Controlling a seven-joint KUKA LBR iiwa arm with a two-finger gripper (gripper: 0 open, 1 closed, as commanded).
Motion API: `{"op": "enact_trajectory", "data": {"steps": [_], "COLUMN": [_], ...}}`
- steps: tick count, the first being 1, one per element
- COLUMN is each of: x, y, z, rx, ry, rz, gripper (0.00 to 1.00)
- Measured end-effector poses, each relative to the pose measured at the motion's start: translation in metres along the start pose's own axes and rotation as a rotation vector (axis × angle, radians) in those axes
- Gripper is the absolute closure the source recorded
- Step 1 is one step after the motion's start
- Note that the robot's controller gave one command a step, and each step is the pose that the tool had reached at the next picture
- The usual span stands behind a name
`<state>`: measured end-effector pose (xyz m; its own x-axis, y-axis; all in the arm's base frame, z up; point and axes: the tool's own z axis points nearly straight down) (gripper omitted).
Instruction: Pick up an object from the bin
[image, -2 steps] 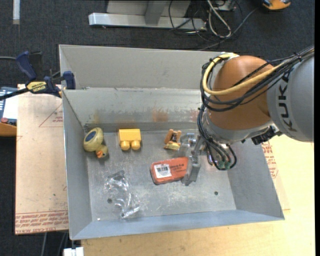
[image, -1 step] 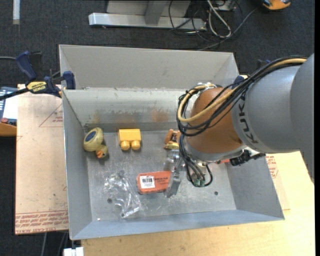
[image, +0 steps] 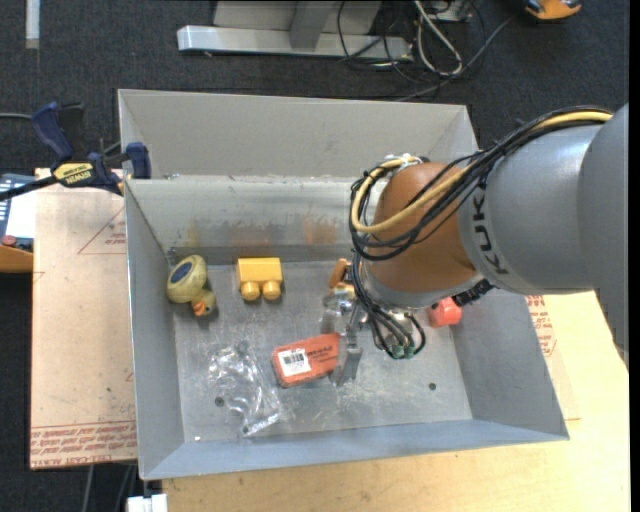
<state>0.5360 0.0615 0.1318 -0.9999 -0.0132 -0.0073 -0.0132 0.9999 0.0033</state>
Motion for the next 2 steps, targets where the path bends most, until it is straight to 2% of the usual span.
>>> {"op": "enact_trajectory", "data": {"steps": [1,2], "x": [0.019,0.011], "y": [0.006,0.014], "z": [-0.004,-0.101], "rx": [-0.001,0.000], "ry": [0.005,0.006], "rz": [0.156,0.104], "gripper": [1.00,1.00]}}
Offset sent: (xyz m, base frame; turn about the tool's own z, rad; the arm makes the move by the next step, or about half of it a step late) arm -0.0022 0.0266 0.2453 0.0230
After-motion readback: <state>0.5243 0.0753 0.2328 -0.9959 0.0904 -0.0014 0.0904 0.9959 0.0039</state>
